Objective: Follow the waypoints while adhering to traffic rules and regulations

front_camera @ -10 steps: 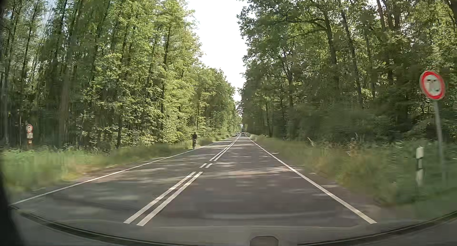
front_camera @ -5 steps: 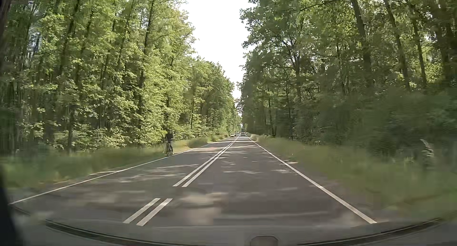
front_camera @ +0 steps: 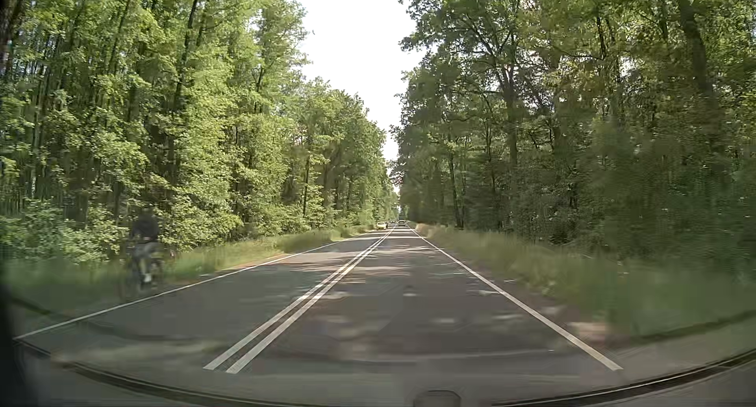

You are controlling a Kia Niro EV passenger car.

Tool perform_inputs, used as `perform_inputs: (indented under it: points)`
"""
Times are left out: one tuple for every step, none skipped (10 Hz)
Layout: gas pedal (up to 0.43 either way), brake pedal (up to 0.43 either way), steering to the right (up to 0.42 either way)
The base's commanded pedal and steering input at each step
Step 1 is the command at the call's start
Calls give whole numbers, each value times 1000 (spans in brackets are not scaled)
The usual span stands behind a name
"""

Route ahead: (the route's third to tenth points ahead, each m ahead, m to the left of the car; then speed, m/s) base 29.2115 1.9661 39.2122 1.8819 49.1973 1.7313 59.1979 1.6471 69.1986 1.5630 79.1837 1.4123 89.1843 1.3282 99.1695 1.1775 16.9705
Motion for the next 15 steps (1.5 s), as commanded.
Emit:
perform_inputs:
  points:
    - [87, 30, 0]
    - [87, 37, 0]
    - [87, 37, 0]
    - [87, 37, 0]
    - [87, 37, 0]
    - [87, 37, 0]
    - [87, 37, 0]
    - [87, 37, 0]
    - [87, 37, 0]
    - [87, 30, 0]
    - [87, 30, 0]
    - [87, 30, 0]
    - [87, 37, 0]
    - [87, 30, 0]
    - [87, 37, 0]
